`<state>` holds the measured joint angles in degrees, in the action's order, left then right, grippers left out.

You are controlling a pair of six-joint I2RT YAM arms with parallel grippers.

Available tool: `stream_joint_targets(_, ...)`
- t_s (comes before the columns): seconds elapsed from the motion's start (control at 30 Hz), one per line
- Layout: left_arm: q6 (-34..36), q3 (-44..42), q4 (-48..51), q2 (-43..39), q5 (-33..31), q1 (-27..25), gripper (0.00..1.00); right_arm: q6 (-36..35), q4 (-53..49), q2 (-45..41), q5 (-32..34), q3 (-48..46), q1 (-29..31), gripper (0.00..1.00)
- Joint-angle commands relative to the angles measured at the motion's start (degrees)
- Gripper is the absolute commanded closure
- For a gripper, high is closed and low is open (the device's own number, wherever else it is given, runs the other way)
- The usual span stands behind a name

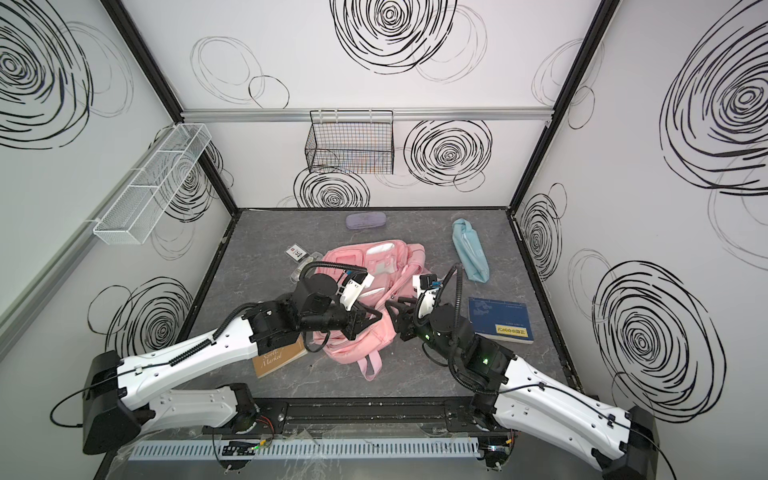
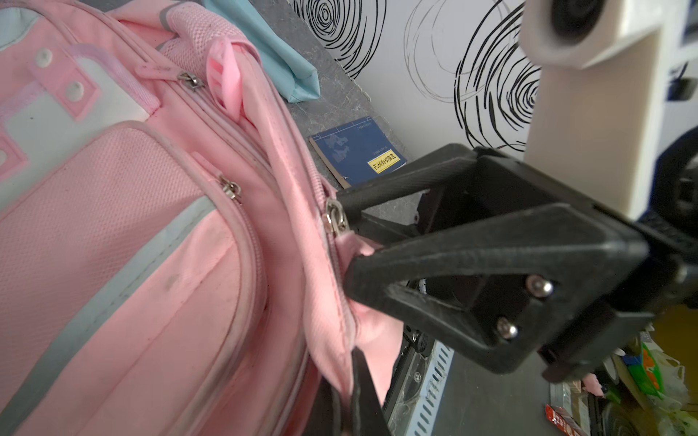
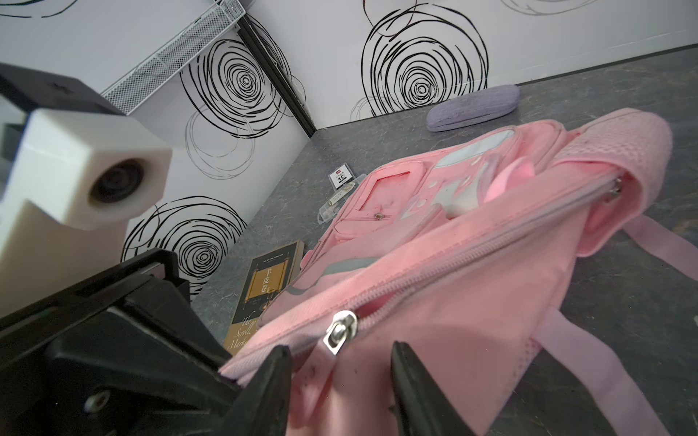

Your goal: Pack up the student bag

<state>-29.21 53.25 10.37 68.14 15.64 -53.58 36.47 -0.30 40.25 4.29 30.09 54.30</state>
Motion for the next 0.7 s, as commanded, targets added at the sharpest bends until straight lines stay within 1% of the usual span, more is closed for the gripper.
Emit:
stream_joint_targets(0.0, -2.31, 0.13, -14.61, -3.00, 2.18, 0.60, 1.00, 1.77, 0.94, -0.18, -2.65, -2.29, -0.29, 0.51)
stream_joint_targets(0.07, -3.10, -0.32, -16.19, -3.05, 3.15, 0.88, 1.00, 1.82, 1.33, -0.09, -3.17, -2.60, -0.39, 0.50)
stream_joint_targets(0.17, -3.85, -0.61, -18.61, -2.65, 5.46, 0.92, 1.00, 1.70, 2.53, -0.03, -3.67, -3.17, -0.40, 0.52)
stream_joint_targets(0.23, -4.57, -0.72, -19.95, -2.35, 6.74, 0.92, 1.00, 1.75, 3.27, 0.25, -4.15, -3.62, -0.47, 0.58)
stream_joint_targets(0.37, -4.99, -0.83, -21.00, -2.52, 7.28, 0.79, 1.00, 1.91, 3.49, 0.75, -4.82, -4.31, -0.82, 0.65)
stream_joint_targets(0.67, -4.61, -1.83, -20.82, -2.64, 6.44, 0.71, 1.00, 1.28, 0.27, -1.13, -4.97, -4.55, -3.58, 0.83)
